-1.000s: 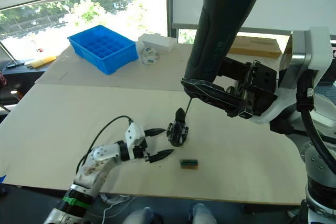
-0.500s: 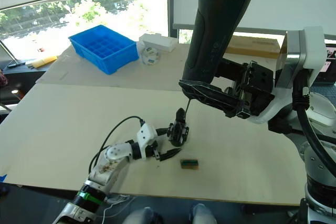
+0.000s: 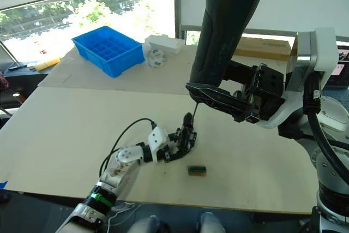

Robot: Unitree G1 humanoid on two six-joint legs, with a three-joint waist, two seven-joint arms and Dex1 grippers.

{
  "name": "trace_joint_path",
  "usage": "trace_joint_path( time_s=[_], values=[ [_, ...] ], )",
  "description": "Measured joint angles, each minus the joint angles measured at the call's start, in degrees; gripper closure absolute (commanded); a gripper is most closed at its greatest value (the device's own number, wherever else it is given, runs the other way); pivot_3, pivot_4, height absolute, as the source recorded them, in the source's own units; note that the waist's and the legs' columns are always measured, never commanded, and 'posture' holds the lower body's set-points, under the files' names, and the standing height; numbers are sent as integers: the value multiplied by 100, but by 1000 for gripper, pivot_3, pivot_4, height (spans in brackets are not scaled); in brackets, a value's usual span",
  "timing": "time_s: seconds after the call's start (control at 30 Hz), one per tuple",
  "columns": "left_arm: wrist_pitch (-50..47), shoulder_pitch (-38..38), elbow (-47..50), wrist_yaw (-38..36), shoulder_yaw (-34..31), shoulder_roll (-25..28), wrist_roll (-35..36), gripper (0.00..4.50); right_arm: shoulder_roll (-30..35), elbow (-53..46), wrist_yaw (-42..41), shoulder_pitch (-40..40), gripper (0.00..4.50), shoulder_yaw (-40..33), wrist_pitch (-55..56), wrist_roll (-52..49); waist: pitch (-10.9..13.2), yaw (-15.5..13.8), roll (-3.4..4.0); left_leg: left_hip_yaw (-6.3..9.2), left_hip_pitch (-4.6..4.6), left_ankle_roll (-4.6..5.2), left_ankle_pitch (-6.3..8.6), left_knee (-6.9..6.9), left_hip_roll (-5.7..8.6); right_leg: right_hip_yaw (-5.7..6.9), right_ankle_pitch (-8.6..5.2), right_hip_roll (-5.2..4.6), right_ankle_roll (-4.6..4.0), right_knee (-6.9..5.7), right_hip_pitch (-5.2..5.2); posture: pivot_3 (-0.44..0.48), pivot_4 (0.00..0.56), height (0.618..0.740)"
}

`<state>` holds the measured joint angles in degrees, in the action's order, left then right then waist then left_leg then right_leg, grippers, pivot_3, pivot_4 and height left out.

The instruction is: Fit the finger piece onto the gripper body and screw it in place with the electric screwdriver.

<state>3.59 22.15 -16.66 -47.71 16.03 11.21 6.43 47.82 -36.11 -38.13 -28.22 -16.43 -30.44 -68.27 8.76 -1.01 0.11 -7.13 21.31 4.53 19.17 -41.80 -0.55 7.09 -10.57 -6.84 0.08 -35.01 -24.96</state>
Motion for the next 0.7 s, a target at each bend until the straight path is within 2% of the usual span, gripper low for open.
trace_joint_path(
  time_s=[0.23, 0.47, 0.7],
  values=[
    [164, 309, -506, -424, -85, -60, 170, 2166, 18, 2, 1, 0, 2586, -14, -1, 2, 0, -16, 0, 0, 0, 2, -1, 0, 0, 4, 3, -2, -1, 0, 1, 0, 150, 740],
    [681, 936, -1550, -1062, -158, -162, 227, 2166, 63, 5, 1, 0, 2586, -18, -9, 2, 0, -41, 0, -1, 5, 8, -1, 0, 5, 13, 7, -2, 4, 2, -1, 0, 150, 740],
    [1113, 1149, -2096, -1534, -272, -178, 275, 2166, 90, 6, 15, 0, 2586, -19, -12, 2, 0, -33, -1, -1, 5, 10, -1, 0, 6, 12, 8, -9, 5, 3, -1, 0, 150, 740]
  ],
)
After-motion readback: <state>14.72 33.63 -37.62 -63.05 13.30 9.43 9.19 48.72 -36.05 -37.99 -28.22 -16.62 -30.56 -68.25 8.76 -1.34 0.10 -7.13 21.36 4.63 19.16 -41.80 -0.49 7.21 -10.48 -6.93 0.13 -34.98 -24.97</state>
